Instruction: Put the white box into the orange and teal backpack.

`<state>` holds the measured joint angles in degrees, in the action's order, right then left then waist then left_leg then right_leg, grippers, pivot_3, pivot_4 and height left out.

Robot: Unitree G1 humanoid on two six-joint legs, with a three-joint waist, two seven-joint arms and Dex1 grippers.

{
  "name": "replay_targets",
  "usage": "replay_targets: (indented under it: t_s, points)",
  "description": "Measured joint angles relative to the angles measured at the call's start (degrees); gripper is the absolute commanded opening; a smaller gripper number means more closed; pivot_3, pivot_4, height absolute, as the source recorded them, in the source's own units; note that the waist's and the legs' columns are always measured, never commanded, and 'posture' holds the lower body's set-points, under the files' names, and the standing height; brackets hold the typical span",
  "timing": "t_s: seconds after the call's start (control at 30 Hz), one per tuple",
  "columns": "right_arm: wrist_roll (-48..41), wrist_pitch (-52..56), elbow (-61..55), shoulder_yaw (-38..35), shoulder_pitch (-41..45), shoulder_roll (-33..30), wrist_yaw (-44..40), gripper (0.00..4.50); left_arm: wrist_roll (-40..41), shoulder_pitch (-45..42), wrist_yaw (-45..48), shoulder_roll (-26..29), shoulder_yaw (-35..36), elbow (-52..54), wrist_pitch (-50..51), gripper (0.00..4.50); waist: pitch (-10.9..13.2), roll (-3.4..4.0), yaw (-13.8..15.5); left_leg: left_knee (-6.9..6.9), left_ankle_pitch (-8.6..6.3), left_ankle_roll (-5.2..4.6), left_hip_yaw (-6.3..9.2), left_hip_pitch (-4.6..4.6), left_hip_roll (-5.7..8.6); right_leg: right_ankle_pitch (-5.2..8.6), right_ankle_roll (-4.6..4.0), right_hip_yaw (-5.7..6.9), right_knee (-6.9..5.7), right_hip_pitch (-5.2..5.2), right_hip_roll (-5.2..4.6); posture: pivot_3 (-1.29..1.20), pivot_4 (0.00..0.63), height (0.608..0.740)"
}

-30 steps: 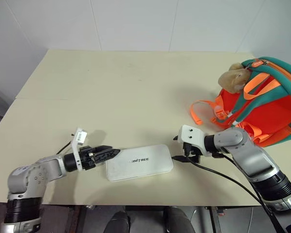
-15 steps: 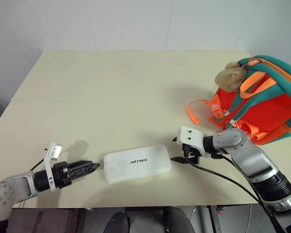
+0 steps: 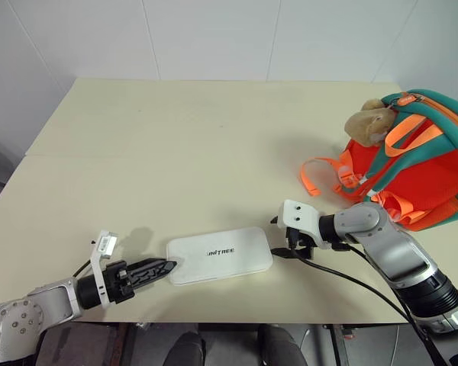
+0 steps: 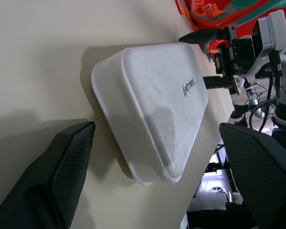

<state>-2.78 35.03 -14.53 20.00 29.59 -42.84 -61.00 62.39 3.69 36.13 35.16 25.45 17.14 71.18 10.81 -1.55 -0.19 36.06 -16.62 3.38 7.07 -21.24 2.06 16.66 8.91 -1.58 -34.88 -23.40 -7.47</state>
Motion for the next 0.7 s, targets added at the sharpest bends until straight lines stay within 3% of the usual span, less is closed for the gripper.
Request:
replay_targets:
  t_s: [0.4, 0.7]
  points:
    - [0.03, 0.29, 0.0, 0.0, 0.08, 0.02, -0.11, 4.5, 2.14, -3.95, -1.45, -3.64, -2.43, -4.08, -0.11, 4.46, 0.0, 0.0, 0.11, 0.01, 0.01, 0.01, -0.02, 0.0, 0.01, -0.01, 0.02, -0.02, 0.02, 0.01, 0.0, 0.0, 0.15, 0.74]
    - [0.04, 0.36, 0.01, 0.07, 0.21, 0.02, -0.2, 4.5, 2.15, -5.92, 0.05, -3.46, -4.64, -6.59, -0.88, 4.46, 0.0, 0.0, 0.13, 0.01, 0.04, 0.07, -0.02, 0.0, 0.02, -0.02, 0.03, -0.02, 0.02, 0.01, 0.0, 0.0, 0.15, 0.74]
